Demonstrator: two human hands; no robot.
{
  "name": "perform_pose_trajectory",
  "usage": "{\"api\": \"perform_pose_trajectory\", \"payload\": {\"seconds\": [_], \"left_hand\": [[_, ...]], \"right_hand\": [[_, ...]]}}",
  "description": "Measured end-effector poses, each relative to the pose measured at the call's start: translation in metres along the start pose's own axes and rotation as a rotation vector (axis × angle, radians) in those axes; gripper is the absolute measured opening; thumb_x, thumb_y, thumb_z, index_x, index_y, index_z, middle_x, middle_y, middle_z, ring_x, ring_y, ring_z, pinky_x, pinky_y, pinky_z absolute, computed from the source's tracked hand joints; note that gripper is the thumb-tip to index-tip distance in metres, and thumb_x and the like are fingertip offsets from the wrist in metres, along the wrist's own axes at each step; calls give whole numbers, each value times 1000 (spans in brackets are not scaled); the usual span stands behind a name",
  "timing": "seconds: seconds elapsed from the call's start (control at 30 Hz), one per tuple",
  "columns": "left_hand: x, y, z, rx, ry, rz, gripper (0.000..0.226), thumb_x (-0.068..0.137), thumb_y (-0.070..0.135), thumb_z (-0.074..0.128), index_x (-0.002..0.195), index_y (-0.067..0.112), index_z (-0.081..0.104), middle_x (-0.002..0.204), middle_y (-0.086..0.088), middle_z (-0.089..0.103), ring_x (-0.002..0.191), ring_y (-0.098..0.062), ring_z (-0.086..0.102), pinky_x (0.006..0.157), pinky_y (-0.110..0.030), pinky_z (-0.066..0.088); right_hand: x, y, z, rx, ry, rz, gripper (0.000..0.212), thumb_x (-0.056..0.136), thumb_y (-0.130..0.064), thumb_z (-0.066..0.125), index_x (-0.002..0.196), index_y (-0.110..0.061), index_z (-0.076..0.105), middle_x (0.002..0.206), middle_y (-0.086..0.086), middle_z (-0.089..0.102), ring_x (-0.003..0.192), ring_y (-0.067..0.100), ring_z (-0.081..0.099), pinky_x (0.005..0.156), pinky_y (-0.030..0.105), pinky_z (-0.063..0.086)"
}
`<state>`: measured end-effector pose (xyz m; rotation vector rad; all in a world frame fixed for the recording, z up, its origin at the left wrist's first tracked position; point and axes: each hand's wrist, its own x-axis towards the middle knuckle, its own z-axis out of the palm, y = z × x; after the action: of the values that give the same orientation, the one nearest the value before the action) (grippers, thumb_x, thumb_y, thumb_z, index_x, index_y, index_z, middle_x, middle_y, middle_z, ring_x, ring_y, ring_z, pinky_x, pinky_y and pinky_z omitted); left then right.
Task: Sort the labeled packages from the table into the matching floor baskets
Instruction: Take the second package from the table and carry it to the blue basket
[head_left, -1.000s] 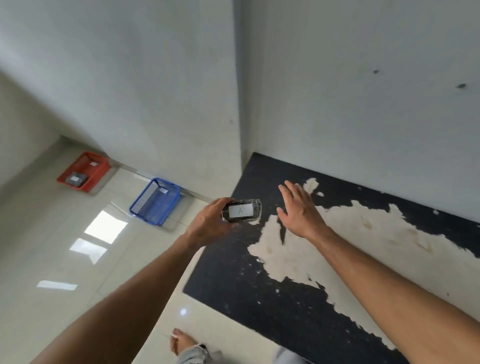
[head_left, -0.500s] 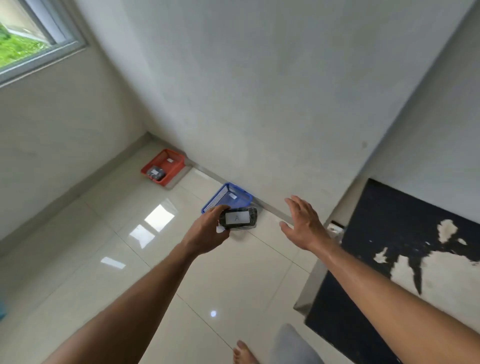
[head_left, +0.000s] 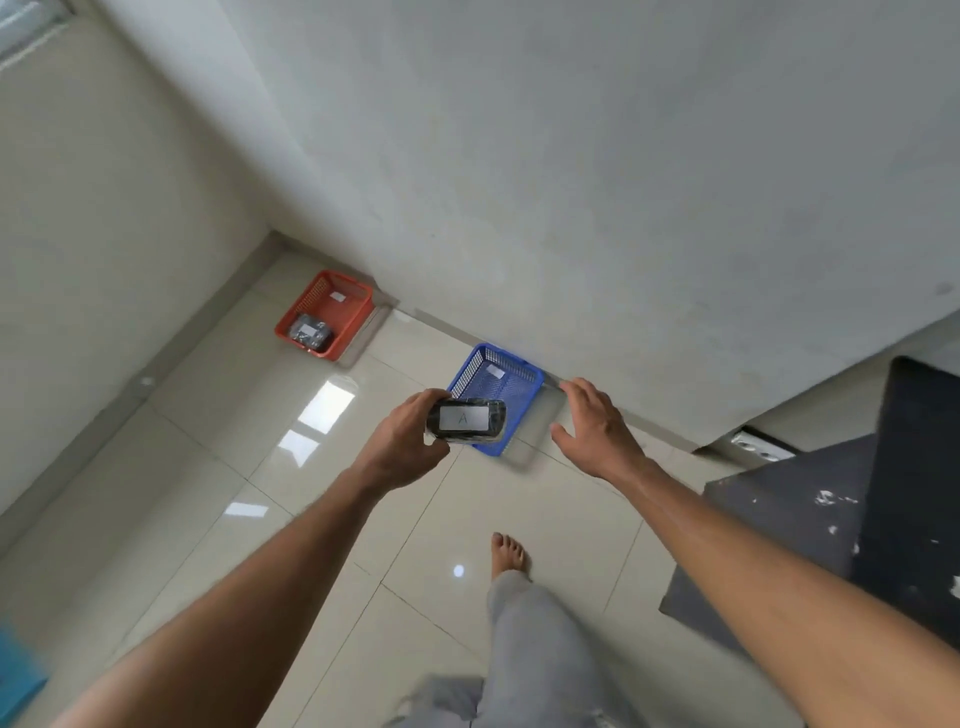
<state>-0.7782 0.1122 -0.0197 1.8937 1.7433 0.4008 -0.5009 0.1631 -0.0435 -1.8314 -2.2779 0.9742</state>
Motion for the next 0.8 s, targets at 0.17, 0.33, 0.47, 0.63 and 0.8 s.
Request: {"api": "perform_pose_trajectory", "payload": {"seconds": [0.17, 0.33, 0.47, 0.63, 0.8], "left_hand": [[58, -59, -6, -15, -115, 9, 58, 75, 6, 69, 131, 9, 53, 121, -9, 65, 96, -15, 58, 74, -17, 50], [116, -117, 3, -25, -258, 50, 59, 75, 5, 69, 131, 7, 53, 121, -12, 64, 98, -19, 61, 76, -21, 52], [166, -175, 22, -26, -369, 85, 59, 74, 6, 68, 131, 7, 53, 120, -12, 64, 102, -26, 63, 81, -34, 57], [227, -257, 78, -16, -515, 117, 58, 76, 8, 67, 132, 11, 52, 122, -8, 63, 102, -21, 61, 83, -28, 56], [272, -337, 179, -14, -582, 121, 60, 77, 7, 68, 135, 12, 51, 123, -8, 62, 98, -18, 59, 85, -31, 56]], "right_hand": [[54, -19, 30, 62, -26, 121, 65, 93, -29, 56, 148, -8, 30, 156, 11, 29, 139, 31, 33, 113, 42, 32], [101, -22, 68, 130, -16, 253, 62, 94, -30, 55, 147, -7, 30, 155, 13, 31, 137, 33, 36, 112, 44, 34], [136, -24, 111, 188, 12, 378, 62, 93, -28, 58, 145, -8, 31, 153, 14, 34, 135, 35, 39, 111, 44, 36], [189, -13, 194, 277, 44, 507, 60, 95, -26, 57, 145, -6, 33, 151, 14, 37, 134, 34, 41, 108, 42, 37], [250, 32, 301, 415, 83, 680, 61, 96, -30, 55, 148, -8, 32, 153, 13, 38, 136, 31, 43, 108, 37, 36]]}}
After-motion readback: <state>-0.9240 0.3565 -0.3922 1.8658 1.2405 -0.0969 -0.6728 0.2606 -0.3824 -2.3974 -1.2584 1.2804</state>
